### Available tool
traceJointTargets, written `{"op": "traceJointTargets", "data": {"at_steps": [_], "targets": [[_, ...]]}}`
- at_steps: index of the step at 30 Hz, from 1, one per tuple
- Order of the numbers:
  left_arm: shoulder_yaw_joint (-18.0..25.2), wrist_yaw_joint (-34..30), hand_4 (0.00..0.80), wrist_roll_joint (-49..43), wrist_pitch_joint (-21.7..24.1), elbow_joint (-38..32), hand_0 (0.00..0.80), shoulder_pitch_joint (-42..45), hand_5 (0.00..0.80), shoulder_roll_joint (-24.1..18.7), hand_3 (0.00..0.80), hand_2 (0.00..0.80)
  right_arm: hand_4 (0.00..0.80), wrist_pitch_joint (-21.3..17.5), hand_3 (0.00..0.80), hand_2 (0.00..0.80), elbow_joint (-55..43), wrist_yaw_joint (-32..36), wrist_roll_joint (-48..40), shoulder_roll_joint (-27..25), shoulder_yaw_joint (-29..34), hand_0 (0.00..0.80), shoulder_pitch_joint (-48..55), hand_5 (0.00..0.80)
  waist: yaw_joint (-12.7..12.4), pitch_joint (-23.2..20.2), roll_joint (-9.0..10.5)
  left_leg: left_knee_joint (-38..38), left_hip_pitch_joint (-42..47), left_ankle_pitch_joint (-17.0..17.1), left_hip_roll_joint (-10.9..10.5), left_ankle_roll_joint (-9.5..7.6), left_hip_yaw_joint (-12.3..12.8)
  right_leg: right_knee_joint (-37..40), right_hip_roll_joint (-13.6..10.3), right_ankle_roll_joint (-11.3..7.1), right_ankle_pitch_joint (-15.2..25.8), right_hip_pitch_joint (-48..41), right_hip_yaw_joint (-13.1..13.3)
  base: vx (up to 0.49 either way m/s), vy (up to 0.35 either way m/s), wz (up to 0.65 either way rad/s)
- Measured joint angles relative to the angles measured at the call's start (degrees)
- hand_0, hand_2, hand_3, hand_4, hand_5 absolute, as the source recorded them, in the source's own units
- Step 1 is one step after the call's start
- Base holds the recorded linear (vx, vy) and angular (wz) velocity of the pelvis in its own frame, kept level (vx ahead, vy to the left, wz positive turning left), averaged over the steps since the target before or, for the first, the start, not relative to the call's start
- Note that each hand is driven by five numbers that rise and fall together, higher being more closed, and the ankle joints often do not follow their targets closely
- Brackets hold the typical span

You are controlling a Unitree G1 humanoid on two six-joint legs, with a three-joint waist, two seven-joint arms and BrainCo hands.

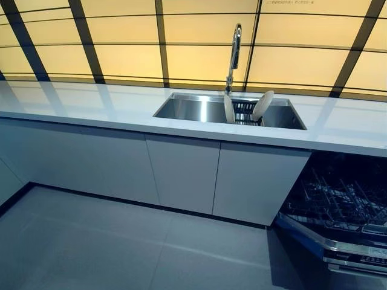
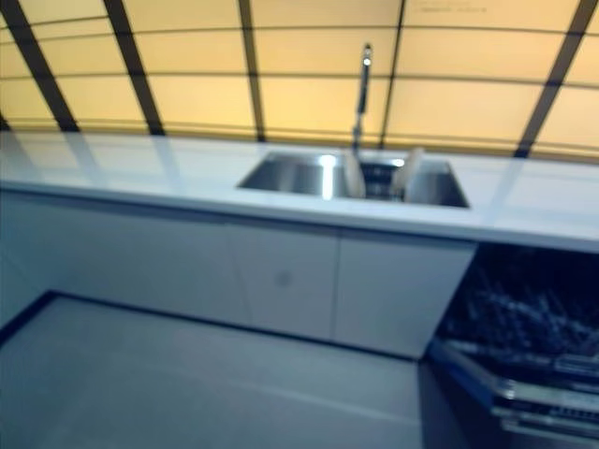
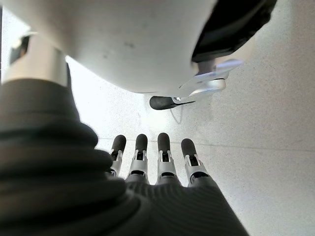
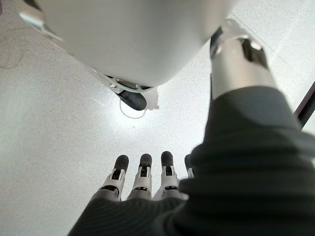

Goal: Take plates into dishwasher

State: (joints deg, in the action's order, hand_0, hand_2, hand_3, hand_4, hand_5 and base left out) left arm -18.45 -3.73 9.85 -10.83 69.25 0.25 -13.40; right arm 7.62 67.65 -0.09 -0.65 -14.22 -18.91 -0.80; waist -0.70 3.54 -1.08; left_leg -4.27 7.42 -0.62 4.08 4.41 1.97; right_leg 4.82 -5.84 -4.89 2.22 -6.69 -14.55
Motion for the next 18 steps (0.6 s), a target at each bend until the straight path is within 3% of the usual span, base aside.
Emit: {"op": "traceJointTargets", "data": {"at_steps": [5,7,8,9,10,11,13,14,16,18], "targets": [[0.0,0.9,0.0,0.1,0.0,0.1,0.0,-0.3,0.0,0.0,0.0,0.0,0.0,0.2,0.0,0.0,0.0,0.3,0.0,0.0,0.0,0.0,-0.2,0.0,0.0,0.0,0.01,0.2,0.0,0.0,0.3,-0.02,-0.5,-1.1,0.3,0.19,-0.9,0.1,0.5,0.011,-0.046,0.07],[0.8,2.4,0.0,1.3,-0.1,1.9,0.0,-1.9,0.0,-0.1,0.0,0.0,0.0,0.3,0.0,0.0,0.0,1.2,0.0,0.1,-0.4,0.0,-1.4,0.0,0.1,1.3,1.12,5.7,-2.7,-0.3,0.2,0.01,-0.5,-3.1,0.8,1.11,-2.9,1.1,4.0,0.002,-0.11,0.37],[2.4,3.2,0.0,2.4,0.0,2.5,0.0,-3.3,0.0,-0.5,0.0,0.0,0.0,0.6,0.0,0.0,0.3,1.8,0.0,0.3,-1.1,0.0,-2.8,0.0,-0.1,3.3,2.65,11.5,-5.3,-0.4,-0.3,0.26,-0.5,-4.4,0.5,2.07,-3.7,1.4,5.0,0.05,-0.106,0.3],[3.3,3.6,0.0,3.0,0.1,2.9,0.0,-3.7,0.0,-0.8,0.0,0.0,0.0,0.7,0.0,0.0,0.7,2.2,0.0,0.4,-1.6,0.0,-3.5,0.0,-0.6,4.2,3.31,16.3,-7.5,-0.5,-0.4,1.2,-0.5,-5.8,0.6,2.76,-4.2,1.7,5.0,0.184,-0.039,0.04],[5.9,3.9,0.0,5.5,0.5,3.3,0.0,-4.0,0.0,-1.3,0.0,0.0,0.0,0.8,0.0,0.0,1.2,2.9,0.0,0.3,-2.6,0.0,-5.3,0.0,-2.1,6.1,4.24,28.0,-13.6,-0.7,-0.3,2.9,-0.5,-8.3,0.3,4.09,-5.5,2.8,6.3,0.316,0.036,-0.12],[6.3,4.0,0.0,7.2,0.3,3.6,0.0,-4.3,0.0,-1.2,0.0,0.0,0.0,1.0,0.0,0.0,2.3,3.4,0.0,-0.1,-3.4,0.0,-6.1,0.0,-3.0,7.1,4.66,32.7,-18.3,-1.5,-0.4,5.13,-0.2,-7.9,0.8,4.7,-5.2,2.2,7.5,0.451,0.085,-0.2],[6.3,4.0,0.0,7.3,-0.1,4.5,0.0,-3.0,0.0,-0.4,0.0,0.0,0.0,1.2,0.0,0.0,4.6,3.7,0.0,-0.3,-3.6,0.0,-6.5,0.0,-4.7,7.7,3.51,23.2,-18.1,-1.2,0.0,4.76,1.6,-7.2,2.0,5.25,-5.0,1.0,7.9,0.441,0.07,-0.25],[6.3,4.0,0.0,7.3,-0.2,5.5,0.0,-2.2,0.0,0.3,0.0,0.0,0.0,1.1,0.0,0.0,6.2,3.6,0.0,-0.8,-3.1,0.0,-6.5,0.0,-5.2,7.9,2.18,16.2,-17.6,-0.8,0.8,4.47,3.9,-7.5,3.0,5.83,-5.0,1.2,7.9,0.497,0.062,-0.34],[6.3,4.1,0.0,7.2,-0.5,9.1,0.0,-1.3,0.0,1.3,0.0,0.0,0.0,0.9,0.0,0.0,6.8,3.8,0.0,-1.2,-3.6,0.0,-6.6,0.0,-6.8,8.6,1.45,7.6,-17.8,0.7,-0.2,7.12,3.7,-5.5,3.8,6.77,-4.9,0.9,9.7,0.429,0.069,-0.74],[6.8,4.2,0.0,7.3,-1.5,9.4,0.0,-0.5,0.0,2.1,0.0,0.0,0.0,0.5,0.0,0.0,7.2,3.6,-0.1,-1.2,-3.7,0.0,-5.8,0.0,-8.2,8.8,1.22,12.3,-18.2,0.5,-1.6,5.83,3.5,-3.2,3.2,6.79,-4.9,0.4,11.7,0.288,0.108,-1.07]]}}
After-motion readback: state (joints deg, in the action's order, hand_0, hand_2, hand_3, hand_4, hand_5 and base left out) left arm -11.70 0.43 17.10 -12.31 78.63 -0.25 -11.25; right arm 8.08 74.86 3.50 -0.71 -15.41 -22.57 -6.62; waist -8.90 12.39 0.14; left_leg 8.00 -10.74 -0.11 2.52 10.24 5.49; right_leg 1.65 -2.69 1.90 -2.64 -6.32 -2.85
